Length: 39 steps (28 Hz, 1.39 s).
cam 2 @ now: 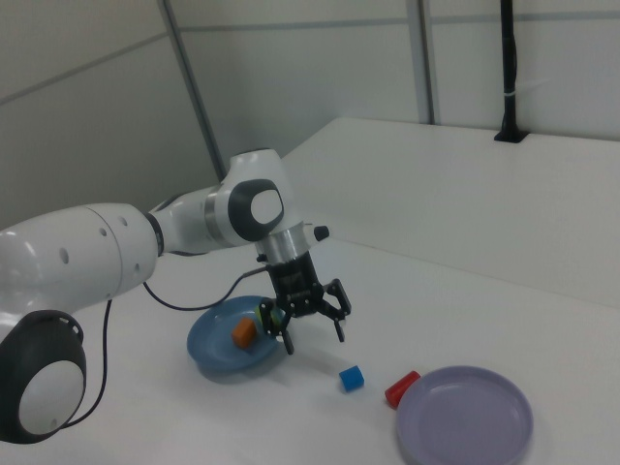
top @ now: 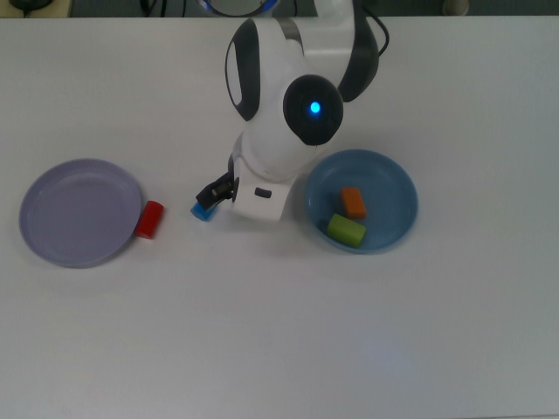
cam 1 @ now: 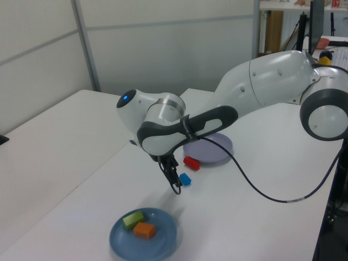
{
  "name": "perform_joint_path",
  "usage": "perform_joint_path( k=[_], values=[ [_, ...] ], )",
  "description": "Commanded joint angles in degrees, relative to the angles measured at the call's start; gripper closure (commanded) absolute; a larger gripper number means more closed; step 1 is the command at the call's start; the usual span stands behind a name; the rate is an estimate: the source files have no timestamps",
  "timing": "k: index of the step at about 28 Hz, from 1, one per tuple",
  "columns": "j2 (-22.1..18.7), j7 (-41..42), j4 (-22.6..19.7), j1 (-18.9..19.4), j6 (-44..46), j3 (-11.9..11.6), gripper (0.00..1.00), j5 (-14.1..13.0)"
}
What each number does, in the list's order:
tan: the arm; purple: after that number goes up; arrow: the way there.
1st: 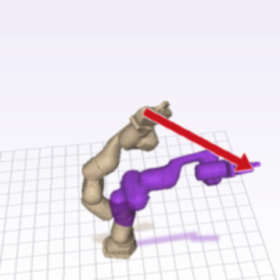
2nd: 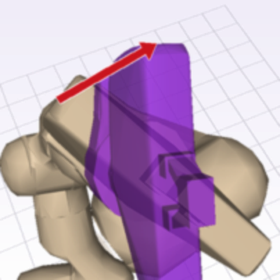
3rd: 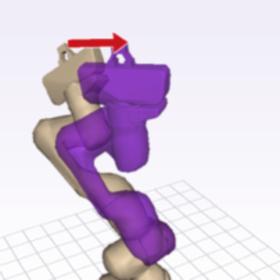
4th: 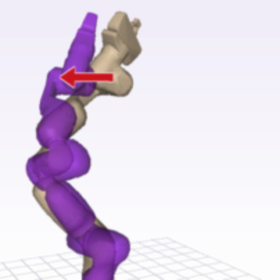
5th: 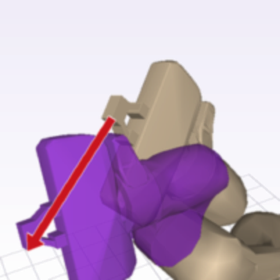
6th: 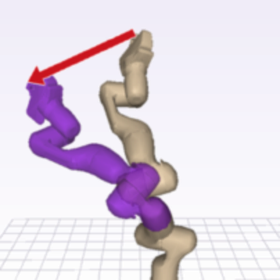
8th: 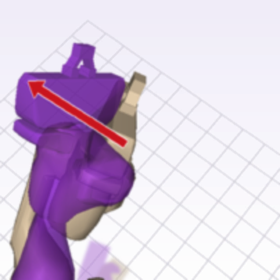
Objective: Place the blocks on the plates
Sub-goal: 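Move the gripper to the blue cube and grasp it, then carry the blue cube onto the lavender plate and release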
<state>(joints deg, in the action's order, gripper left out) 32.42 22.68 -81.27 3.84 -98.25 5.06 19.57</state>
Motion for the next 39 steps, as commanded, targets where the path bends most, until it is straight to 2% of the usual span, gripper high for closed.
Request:
perform_joint_path(
  k=[1,7,11,13,16,17,21,22,23,25,36,39],
  values=[
    [1.41,-0.18,-0.56,0.56,-0.8,-1.2,0.0,3.02],
    [3.17,-0.44,-0.74,-2.34,-6.95,-1.64,0.0,3.11],
    [3.88,-0.44,-0.82,-2.52,-8.36,-1.72,0.0,3.46],
    [4.14,-0.35,-1.17,-2.96,-8.54,-1.72,0.05,4.34],
    [4.14,-0.09,-1.26,-3.05,-8.54,-1.72,0.18,4.51],
    [4.14,0.0,-1.61,-3.05,-8.54,-1.72,0.29,4.51],
    [4.14,0.0,-2.05,-2.96,-8.45,-1.72,0.59,4.6],
    [4.14,0.0,-2.05,-2.96,-8.45,-1.72,0.77,4.6],
    [4.14,0.0,-2.05,-2.96,-8.45,-1.72,0.87,4.6],
    [4.14,0.0,-2.05,-2.96,-8.45,-1.72,0.98,4.51],
    [3.62,-0.18,-1.79,-3.05,-7.93,-1.72,1.0,3.81],
    [2.21,-0.09,-1.35,-4.1,-8.19,-1.72,1.0,3.2]
  ],
)
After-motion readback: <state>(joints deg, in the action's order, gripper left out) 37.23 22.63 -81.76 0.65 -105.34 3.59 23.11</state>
